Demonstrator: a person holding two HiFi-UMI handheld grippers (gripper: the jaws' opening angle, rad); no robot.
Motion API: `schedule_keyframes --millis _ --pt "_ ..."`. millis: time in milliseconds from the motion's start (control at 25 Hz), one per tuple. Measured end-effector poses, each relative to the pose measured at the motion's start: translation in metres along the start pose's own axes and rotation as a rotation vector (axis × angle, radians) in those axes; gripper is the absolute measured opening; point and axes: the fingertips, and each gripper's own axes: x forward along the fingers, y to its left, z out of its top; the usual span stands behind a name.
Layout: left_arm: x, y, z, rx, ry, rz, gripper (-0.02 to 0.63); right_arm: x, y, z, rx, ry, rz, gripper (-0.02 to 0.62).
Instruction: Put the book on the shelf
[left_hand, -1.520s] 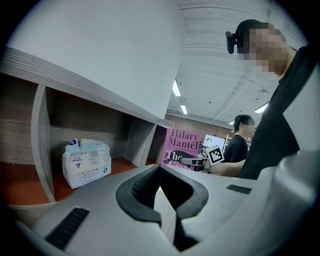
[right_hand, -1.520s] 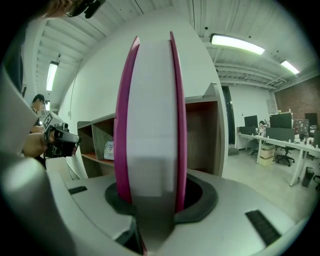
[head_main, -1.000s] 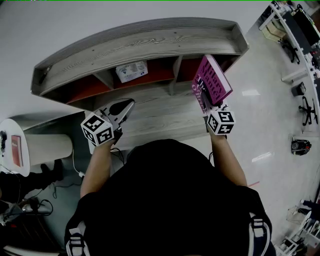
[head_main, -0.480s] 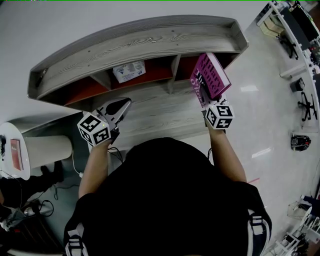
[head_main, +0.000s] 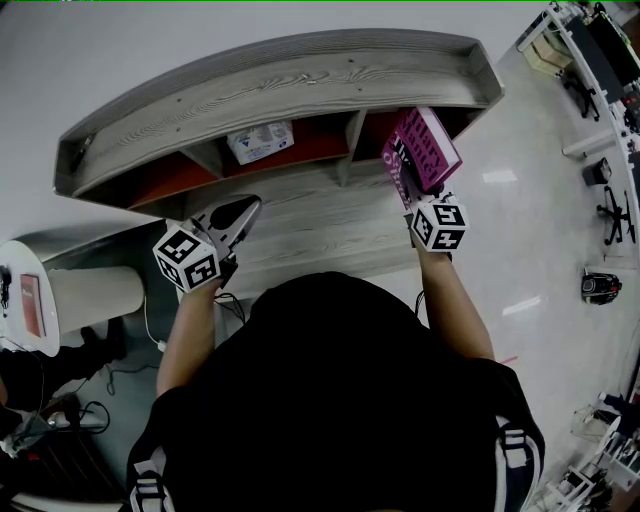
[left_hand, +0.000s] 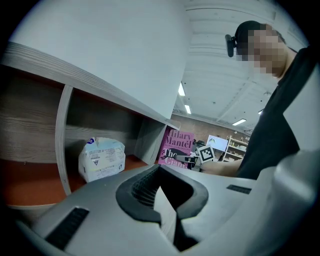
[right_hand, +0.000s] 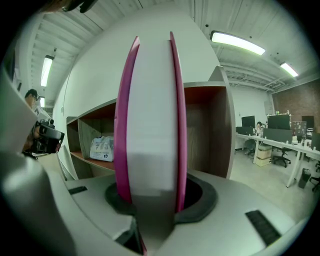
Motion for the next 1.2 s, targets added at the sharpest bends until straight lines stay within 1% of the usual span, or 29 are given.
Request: schedule_keyframes --millis 1200 --pt "0.009 0.011 -0.008 -0.03 0.023 -0.016 0.02 0.046 -0.003 0.004 -0.011 -0.009 -0.03 0.147"
